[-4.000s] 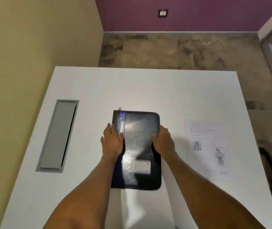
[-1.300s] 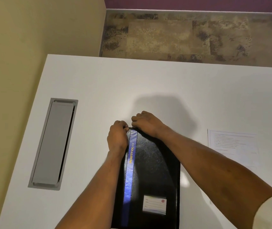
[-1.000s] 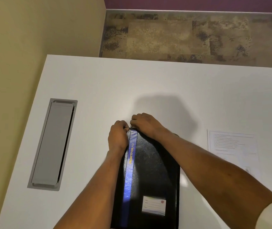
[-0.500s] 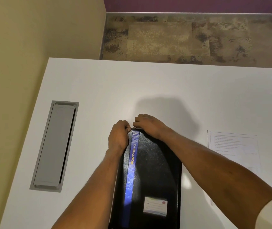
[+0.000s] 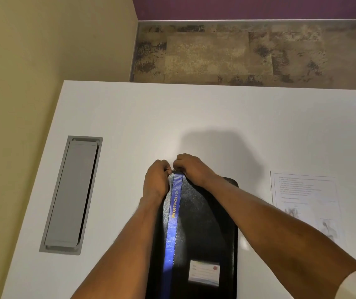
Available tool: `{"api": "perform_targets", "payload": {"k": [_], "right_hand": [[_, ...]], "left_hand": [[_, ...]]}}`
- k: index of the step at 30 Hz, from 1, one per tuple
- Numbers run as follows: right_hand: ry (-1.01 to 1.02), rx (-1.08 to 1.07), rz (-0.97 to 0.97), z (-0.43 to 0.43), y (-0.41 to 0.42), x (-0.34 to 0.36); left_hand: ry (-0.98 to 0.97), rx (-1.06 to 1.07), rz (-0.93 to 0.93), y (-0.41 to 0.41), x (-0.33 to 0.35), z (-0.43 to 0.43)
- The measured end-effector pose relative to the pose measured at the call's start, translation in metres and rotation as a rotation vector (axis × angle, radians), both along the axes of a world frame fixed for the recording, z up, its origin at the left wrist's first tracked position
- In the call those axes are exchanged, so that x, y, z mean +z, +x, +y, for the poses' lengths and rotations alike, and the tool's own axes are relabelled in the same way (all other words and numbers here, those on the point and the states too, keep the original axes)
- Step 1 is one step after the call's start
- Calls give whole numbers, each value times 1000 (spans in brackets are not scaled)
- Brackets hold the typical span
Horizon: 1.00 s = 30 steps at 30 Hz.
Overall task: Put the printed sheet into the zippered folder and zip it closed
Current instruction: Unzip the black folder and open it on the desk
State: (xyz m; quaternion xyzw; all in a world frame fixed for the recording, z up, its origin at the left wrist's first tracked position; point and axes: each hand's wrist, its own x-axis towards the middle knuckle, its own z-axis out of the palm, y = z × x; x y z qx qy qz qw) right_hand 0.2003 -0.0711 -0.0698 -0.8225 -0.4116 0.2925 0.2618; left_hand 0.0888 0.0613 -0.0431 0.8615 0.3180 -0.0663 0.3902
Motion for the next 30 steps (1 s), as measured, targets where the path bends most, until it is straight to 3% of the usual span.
{"api": "perform_targets", "payload": {"k": [4,8,23,30], "right_hand": [[-40,154,-178,-35,21,-2],[-45,166,-243,-61,34,2],[-74,-309,-185,-163,13,-1],[-74,-308,-226,-190,-6,-4]], "left_hand": [[20,41,28,-10,-6,20],[24,71,38,-8,-8,29],[63,15,58,4,-4,8],[93,46,87,2,-5,14]]}}
